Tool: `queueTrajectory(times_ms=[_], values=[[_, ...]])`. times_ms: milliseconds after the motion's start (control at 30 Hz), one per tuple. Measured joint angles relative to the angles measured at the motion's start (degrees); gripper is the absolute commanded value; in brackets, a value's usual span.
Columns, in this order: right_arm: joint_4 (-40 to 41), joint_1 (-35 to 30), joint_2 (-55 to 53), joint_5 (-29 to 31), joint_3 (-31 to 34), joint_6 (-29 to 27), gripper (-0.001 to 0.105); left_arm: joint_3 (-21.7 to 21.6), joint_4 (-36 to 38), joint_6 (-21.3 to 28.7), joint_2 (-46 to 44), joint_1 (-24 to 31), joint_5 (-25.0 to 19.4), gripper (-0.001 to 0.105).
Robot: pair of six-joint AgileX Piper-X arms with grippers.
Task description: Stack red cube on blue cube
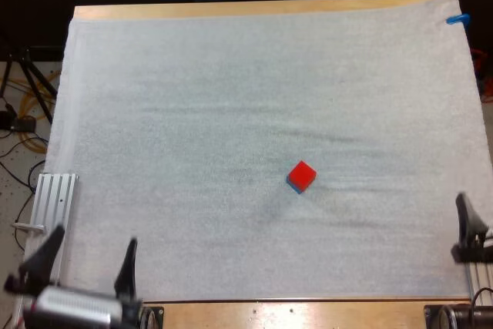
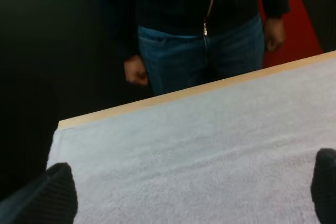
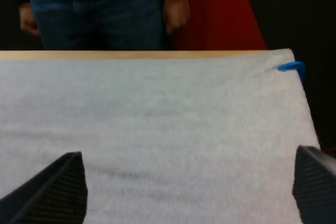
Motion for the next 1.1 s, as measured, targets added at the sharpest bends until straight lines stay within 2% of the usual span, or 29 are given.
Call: queueTrajectory(times_ms=[167,333,467,600,767,933,1100], values=[[3.61,0.00,-6.61,0.00,1.41,0.38,0.078,-0.27,4.95,0.32,-1.74,0.00,0.00,0.087],[5.06,0.00,-9.26,0.00,1.84,0.80,0.078,-0.45,13.45,0.80,-1.74,0.00,-0.14,0.087],[3.62,0.00,-9.26,-0.41,1.76,0.38,0.078,0.21,12.99,1.20,-1.74,0.07,-0.14,0.087],[1.56,0.00,-9.26,-0.40,1.98,-0.60,0.078,1.78,9.49,1.32,-1.74,0.07,-0.21,0.087],[0.91,0.00,-9.43,-0.69,5.70,-1.12,0.078,6.78,3.43,1.44,-1.63,0.07,-0.40,0.087],[-0.51,0.00,-9.43,-0.82,10.73,1.17,0.078,14.53,-2.50,1.55,-1.63,0.07,-0.40,0.087],[-0.48,0.00,-9.43,-0.82,13.84,1.36,0.078,20.18,-4.62,0.42,-1.53,0.07,-0.40,0.087]])
